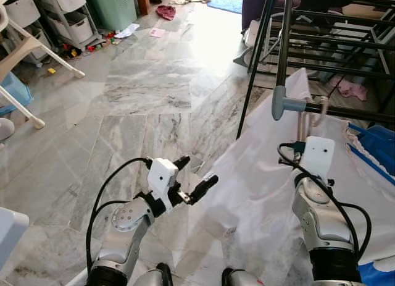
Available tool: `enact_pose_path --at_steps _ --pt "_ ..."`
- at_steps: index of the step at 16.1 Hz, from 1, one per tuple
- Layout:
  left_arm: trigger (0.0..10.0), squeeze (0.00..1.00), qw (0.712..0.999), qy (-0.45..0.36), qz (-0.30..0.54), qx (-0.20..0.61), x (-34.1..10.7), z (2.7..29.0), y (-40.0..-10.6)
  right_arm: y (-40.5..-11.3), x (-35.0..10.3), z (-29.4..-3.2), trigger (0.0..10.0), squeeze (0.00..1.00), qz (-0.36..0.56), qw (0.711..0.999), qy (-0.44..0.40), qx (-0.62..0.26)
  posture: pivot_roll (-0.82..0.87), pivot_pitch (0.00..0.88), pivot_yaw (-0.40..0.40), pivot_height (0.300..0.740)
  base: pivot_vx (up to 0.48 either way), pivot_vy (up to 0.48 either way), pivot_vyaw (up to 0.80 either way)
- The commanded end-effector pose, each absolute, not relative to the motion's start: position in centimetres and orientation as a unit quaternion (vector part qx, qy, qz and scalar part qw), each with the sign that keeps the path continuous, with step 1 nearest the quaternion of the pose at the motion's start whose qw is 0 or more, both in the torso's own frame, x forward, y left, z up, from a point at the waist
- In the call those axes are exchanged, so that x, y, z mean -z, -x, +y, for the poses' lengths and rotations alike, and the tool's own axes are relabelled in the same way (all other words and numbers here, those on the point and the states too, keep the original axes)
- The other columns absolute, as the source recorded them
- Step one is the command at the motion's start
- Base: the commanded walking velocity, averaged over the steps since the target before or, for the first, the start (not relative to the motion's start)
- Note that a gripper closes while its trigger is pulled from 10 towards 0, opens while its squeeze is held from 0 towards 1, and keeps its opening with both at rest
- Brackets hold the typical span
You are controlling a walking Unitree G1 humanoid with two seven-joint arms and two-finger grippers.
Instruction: Hang hanger
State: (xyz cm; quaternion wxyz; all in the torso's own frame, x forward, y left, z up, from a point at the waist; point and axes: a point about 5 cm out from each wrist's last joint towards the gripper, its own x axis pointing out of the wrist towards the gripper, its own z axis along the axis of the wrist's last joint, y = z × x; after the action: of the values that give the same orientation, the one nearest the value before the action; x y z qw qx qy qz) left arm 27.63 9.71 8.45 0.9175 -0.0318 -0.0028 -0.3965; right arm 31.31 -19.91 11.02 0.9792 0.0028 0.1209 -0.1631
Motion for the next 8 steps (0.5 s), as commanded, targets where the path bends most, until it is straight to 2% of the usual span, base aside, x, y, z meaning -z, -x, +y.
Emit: enact_pose_path --at_steps 1,4,5,6,8 --pt "10.0 0.00 0.917 0.021 -0.002 0.399 -8.6 9.7 -27.6 -31.6 -11.7 -20.0 10.0 0.00 0.113 0.980 -0.008 0.165 -0.14 0.198 0.030 0.740 0.000 0.000 0.00" --pt "10.0 0.00 0.916 0.024 -0.002 0.400 -8.6 9.7 -27.6 -31.5 -11.1 -19.6 10.0 0.00 0.125 0.979 -0.015 0.157 -0.14 0.198 0.025 0.740 0.000 0.000 0.00" --pt "10.0 0.00 0.916 0.024 -0.002 0.400 -8.6 9.8 -27.6 -31.4 -10.8 -19.4 10.0 0.10 0.132 0.980 -0.023 0.150 -0.14 0.199 0.024 0.740 0.000 0.000 0.00" --pt "10.0 0.00 0.917 0.024 0.000 0.398 -8.5 9.9 -27.5 -31.2 -10.7 -19.3 10.0 1.00 0.132 0.980 -0.030 0.146 -0.14 0.199 0.024 0.740 0.000 0.000 0.00" --pt "10.0 0.00 0.917 0.025 0.002 0.398 -8.4 9.9 -27.5 -31.2 -10.7 -19.3 10.0 1.00 0.131 0.980 -0.038 0.143 -0.14 0.199 0.023 0.740 0.000 0.000 0.00"
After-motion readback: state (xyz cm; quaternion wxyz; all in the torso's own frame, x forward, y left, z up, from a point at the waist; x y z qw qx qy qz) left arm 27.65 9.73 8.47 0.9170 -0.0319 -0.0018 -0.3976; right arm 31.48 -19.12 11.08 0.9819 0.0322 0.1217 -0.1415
